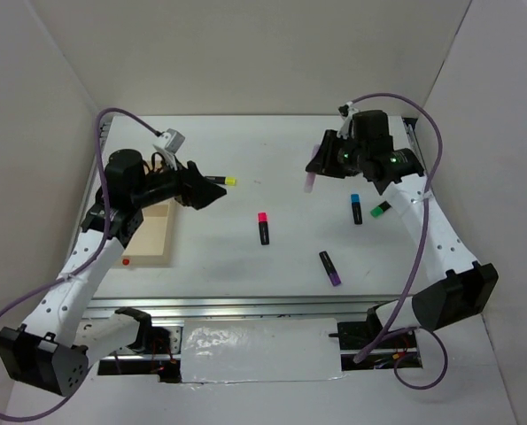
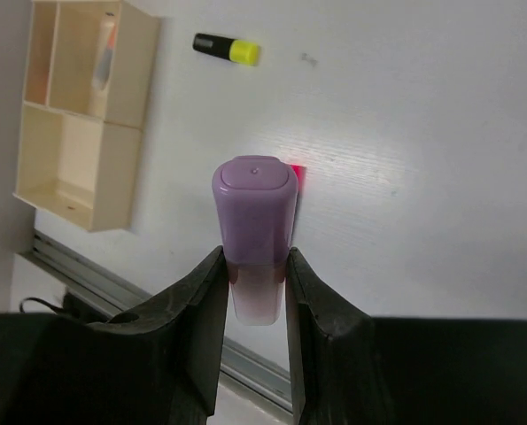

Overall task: Sort the stationery into containers
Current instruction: Pass the stationery from the right arm to the left

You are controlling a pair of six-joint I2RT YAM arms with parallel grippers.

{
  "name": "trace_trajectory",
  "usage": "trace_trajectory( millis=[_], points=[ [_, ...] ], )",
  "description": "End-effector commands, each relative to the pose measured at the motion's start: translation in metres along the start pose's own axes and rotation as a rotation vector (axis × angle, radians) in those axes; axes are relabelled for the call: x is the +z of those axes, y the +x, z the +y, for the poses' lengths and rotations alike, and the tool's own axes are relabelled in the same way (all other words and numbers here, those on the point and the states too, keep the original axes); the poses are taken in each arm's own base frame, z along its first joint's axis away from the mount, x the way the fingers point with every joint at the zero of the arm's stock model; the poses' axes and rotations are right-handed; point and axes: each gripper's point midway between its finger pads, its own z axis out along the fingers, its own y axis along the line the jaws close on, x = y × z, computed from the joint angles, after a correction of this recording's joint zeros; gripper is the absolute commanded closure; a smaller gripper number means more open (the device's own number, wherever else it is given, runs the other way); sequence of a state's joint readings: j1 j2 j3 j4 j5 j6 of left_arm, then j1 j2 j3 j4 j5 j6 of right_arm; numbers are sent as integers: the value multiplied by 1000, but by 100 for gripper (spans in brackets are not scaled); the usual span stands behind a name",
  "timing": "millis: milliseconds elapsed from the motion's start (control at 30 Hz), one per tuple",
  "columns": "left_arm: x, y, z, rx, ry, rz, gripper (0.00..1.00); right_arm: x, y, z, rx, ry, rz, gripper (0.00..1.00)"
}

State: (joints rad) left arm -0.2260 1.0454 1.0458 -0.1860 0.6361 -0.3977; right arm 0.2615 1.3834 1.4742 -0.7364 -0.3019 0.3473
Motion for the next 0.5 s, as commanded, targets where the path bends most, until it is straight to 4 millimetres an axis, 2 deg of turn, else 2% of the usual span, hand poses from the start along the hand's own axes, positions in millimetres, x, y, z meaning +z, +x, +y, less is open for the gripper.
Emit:
trace_trajectory(
  millis=[0, 133, 267, 367, 467],
  points=[
    [13, -16, -2, 10, 6, -52, 16, 0, -32, 48, 103, -53, -139, 100],
    [30, -15, -10, 7, 48, -26, 17, 6, -26, 104, 108, -168, -145, 100],
    [44, -19, -16, 7, 79, -10, 16, 15, -29, 140, 109, -237, -131, 100],
    [50, -16, -21, 18, 96, 5, 16, 20, -29, 158, 94, -266, -122, 100],
    [52, -14, -27, 33, 116, 15, 16, 27, -27, 165, 87, -274, -113, 100]
  ],
)
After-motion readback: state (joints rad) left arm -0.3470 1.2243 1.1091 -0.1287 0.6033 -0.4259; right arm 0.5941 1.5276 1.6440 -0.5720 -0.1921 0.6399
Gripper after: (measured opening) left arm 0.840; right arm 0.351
